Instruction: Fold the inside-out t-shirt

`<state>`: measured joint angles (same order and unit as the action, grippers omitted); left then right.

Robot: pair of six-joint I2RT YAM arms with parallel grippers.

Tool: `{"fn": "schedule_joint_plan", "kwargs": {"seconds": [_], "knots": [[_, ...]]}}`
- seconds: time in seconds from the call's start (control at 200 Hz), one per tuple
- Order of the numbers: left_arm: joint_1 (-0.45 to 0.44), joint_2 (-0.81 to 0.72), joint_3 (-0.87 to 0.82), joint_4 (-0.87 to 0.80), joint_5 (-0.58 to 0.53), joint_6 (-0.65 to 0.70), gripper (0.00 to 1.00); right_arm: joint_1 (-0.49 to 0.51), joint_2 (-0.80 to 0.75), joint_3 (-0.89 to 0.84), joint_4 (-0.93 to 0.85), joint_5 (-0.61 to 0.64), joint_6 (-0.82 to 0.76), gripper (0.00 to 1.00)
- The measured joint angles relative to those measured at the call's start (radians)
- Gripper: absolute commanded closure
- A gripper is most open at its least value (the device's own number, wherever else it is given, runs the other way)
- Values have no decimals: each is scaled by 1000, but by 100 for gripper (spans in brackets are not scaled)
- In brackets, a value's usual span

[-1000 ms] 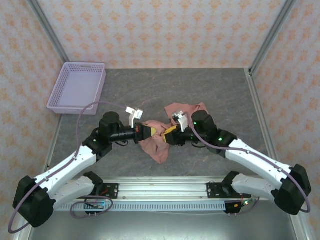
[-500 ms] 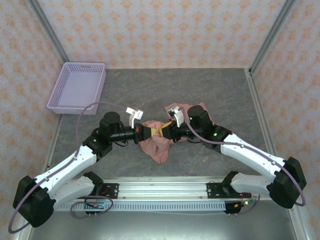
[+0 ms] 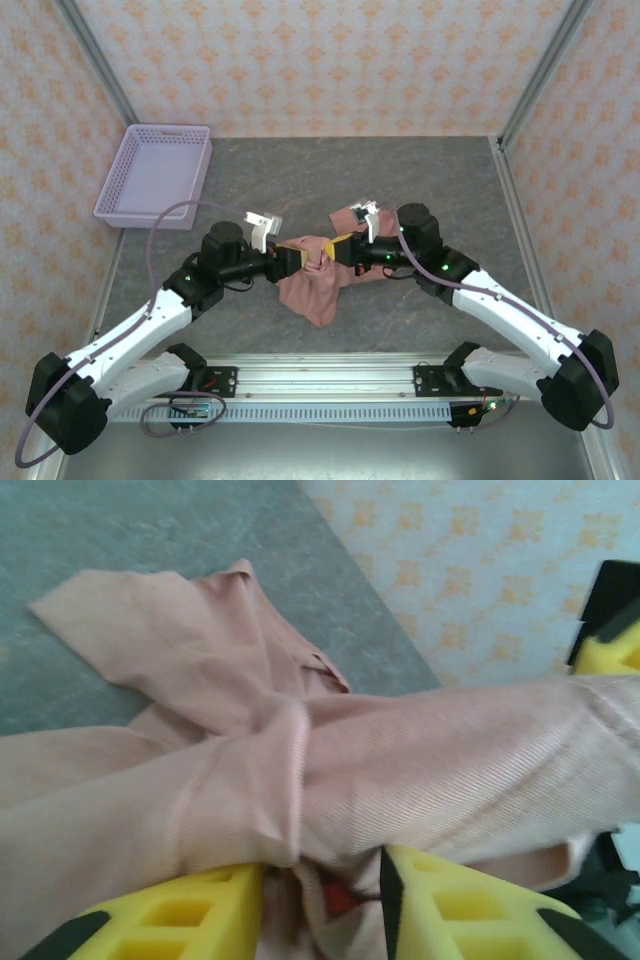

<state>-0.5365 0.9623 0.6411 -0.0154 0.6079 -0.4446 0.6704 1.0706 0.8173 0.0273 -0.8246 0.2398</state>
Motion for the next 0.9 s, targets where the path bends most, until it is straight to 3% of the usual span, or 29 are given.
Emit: {"fn": "schedule_joint_plan", "kwargs": {"seconds": [0.24,0.425,0.66,0.831,0.901], "knots": [[-127,-66,33,-124,-196,61,47,-27,34,0,84,-41,108,100],[-205,-50,63,-156,-259,116,51,-33,57,0,88,-52,135,100],[-215,85,126,-162,-270,171,68,-33,57,0,94,-56,146,100],[-215,150,161,-164,-276,186,100,-40,43,0,90,-55,141,100],[-214,150,158,-161,-269,187,100,-52,21,0,69,-42,126,100]]}}
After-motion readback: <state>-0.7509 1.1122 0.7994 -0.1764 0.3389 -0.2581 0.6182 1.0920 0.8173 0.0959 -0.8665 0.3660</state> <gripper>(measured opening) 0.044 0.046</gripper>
